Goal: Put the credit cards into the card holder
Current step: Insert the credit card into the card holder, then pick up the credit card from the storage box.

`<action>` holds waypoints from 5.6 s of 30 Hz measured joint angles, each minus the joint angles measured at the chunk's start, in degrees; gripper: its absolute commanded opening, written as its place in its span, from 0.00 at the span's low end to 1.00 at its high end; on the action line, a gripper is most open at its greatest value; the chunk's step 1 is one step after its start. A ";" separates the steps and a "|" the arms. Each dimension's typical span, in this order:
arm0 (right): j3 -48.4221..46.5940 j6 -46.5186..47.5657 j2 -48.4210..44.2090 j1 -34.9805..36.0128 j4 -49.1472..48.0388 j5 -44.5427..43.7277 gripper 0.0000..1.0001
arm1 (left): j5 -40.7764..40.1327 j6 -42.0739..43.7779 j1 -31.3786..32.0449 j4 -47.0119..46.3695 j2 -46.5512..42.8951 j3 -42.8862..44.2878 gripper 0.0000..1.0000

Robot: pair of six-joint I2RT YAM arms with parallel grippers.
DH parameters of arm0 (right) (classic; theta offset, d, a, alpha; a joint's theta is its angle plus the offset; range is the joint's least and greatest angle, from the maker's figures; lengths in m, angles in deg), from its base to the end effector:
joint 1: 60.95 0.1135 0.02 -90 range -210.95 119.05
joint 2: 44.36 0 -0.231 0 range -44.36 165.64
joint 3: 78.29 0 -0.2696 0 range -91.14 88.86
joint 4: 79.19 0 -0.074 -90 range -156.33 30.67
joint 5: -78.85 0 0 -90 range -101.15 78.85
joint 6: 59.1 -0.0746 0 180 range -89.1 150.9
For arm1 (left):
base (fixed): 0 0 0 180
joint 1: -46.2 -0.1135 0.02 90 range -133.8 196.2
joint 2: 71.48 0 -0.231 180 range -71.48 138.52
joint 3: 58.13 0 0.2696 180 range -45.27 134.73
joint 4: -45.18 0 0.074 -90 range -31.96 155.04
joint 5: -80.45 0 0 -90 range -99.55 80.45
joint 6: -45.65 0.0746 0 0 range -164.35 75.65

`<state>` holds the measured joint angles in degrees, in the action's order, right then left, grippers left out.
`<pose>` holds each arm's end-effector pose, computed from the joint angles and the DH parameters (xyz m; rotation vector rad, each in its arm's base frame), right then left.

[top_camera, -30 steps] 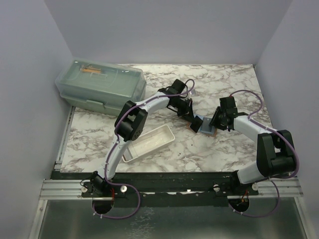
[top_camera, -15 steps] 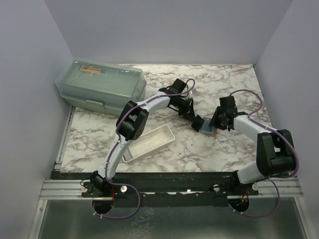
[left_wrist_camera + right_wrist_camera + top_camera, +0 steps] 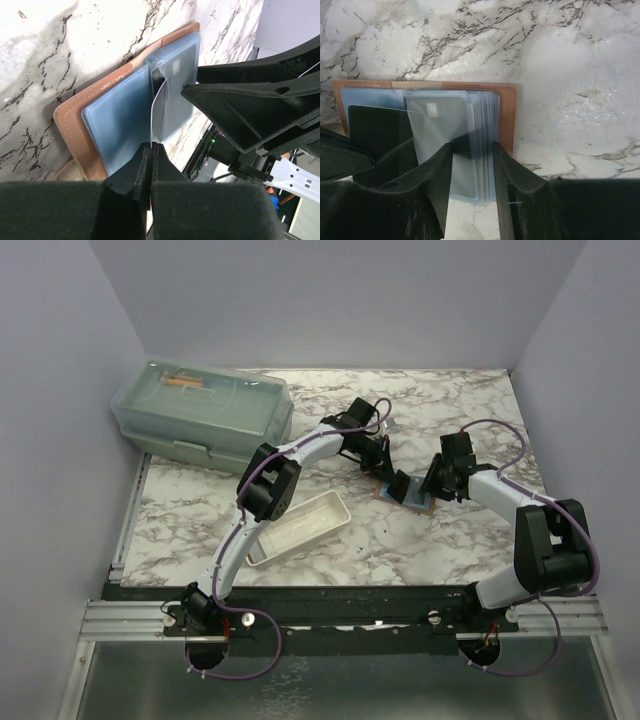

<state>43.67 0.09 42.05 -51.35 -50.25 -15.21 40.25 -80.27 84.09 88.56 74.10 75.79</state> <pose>0.3193 0.0486 0.0910 0.5006 2.5280 0.1753 0.3948 -0.3794 0.0895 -0.4375 -2.6713 1.5007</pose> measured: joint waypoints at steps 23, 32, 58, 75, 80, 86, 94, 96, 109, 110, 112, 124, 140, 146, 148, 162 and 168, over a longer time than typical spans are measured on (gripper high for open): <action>-0.09 0.09 0.09 -0.26 0.07 0.96 0.37 | -1.66 -11.69 -0.02 -11.52 -0.42 -6.60 0.00; -0.09 0.04 0.09 -0.26 0.09 1.27 0.37 | -2.80 -13.05 0.11 -15.23 -2.23 -10.03 0.00; 3.80 -0.11 -3.28 -8.98 -2.78 16.68 0.23 | -5.27 -14.05 1.09 -19.58 -4.26 -13.99 0.04; 5.25 0.61 -2.84 -9.70 -5.68 19.54 0.23 | -14.21 -10.91 4.57 -14.93 -4.59 -10.86 0.36; 5.20 0.90 -3.28 -9.55 -5.07 18.67 0.23 | -16.79 -8.00 5.11 -13.55 -5.81 -10.82 0.44; 4.81 1.29 -2.62 -9.55 -5.07 18.99 0.22 | -17.94 -5.49 5.75 -12.76 -6.54 -10.80 0.46; 4.20 1.77 -1.92 -9.55 -5.09 20.35 0.22 | -17.97 -4.63 7.02 -10.67 -6.05 -7.50 0.52; 4.20 1.99 -1.97 -9.57 -5.07 20.33 0.22 | -18.03 -4.35 7.54 -10.49 -5.90 -7.04 0.52; 3.65 2.19 -3.10 -9.55 -2.36 17.84 0.34 | -17.05 -4.52 7.58 -10.32 -4.96 -6.19 0.60; 3.65 2.16 -3.28 -9.55 -2.12 17.51 0.36 | -16.92 -4.48 7.52 -10.32 -5.01 -6.34 0.60; 3.61 2.27 -3.50 -9.55 -1.44 16.81 0.36 | -16.70 -4.33 7.43 -10.32 -5.03 -6.43 0.61; 3.65 2.60 -1.79 -9.75 -3.43 19.47 0.29 | -14.91 -3.78 7.63 -8.07 -3.58 -3.06 0.54; 2.12 2.23 -7.69 -9.55 2.14 12.50 0.46 | -13.70 -1.70 7.93 -6.43 -3.80 -2.38 0.65; 1.97 2.40 -7.80 -9.55 1.97 13.60 0.58 | -13.75 -1.09 7.82 -4.98 -5.16 -2.38 0.65; 1.97 2.21 -7.02 -9.55 1.57 14.21 0.58 | -14.05 -1.01 7.69 -4.76 -5.29 -2.36 0.65; 2.25 0.46 -2.01 -9.55 -3.65 17.29 0.34 | -17.29 0.63 7.41 -4.20 -2.34 4.31 0.65; 2.56 0.42 -1.64 -9.55 -5.05 18.86 0.35 | -17.35 0.61 7.48 -4.26 -0.07 5.18 0.65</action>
<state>46.23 0.51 40.41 -60.90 -55.30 3.65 22.89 -79.66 91.57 84.30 74.04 80.97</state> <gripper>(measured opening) 0.344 0.649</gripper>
